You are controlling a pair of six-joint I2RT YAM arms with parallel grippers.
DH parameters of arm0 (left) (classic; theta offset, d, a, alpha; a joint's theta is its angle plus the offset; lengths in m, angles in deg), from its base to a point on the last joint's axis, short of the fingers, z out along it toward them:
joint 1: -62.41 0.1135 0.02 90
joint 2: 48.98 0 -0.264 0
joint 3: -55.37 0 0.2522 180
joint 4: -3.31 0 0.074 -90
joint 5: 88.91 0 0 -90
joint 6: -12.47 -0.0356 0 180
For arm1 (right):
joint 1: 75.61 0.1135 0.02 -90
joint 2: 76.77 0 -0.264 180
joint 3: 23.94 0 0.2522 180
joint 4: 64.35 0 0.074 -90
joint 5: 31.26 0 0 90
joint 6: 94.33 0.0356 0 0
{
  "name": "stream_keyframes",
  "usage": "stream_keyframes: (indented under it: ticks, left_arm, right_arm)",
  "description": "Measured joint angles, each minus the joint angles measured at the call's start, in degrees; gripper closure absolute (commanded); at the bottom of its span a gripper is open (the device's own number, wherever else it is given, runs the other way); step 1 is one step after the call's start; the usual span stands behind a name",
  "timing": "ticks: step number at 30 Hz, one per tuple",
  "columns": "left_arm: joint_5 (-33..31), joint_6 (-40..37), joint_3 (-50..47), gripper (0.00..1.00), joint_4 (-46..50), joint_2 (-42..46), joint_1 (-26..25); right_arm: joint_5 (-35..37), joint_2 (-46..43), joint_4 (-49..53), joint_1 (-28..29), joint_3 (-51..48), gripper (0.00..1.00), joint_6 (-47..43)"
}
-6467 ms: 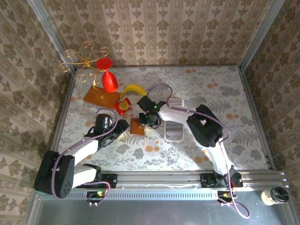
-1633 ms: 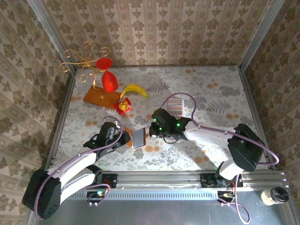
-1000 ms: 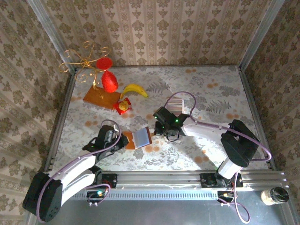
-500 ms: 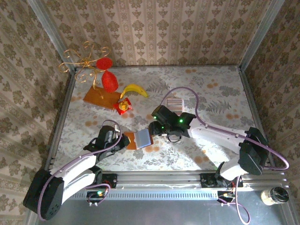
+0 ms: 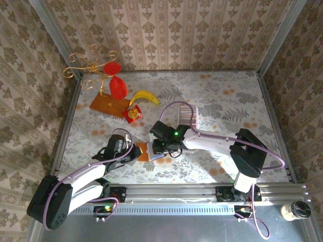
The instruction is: Put the credit cards into the card holder
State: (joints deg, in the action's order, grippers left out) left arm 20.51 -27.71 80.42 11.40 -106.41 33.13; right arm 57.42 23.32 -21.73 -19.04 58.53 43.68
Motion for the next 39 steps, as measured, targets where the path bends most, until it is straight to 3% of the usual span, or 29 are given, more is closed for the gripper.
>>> stream_keyframes:
  ticks: [20,32,39]
  left_arm:
    - [-0.6,0.1,0.0,1.0,-4.5,-4.8,-3.0]
    - [-2.3,1.3,0.0,1.0,-6.7,-6.3,-4.4]
    - [-3.6,3.0,-1.0,0.92,-7.2,-4.7,-5.3]
  right_arm:
    - [1.3,7.1,-0.7,0.0,-0.2,0.57,2.6]
    - [-3.8,6.1,-16.3,-0.1,-5.2,0.55,8.1]
    - [-6.0,5.9,-24.3,-0.1,-8.2,0.56,11.3]
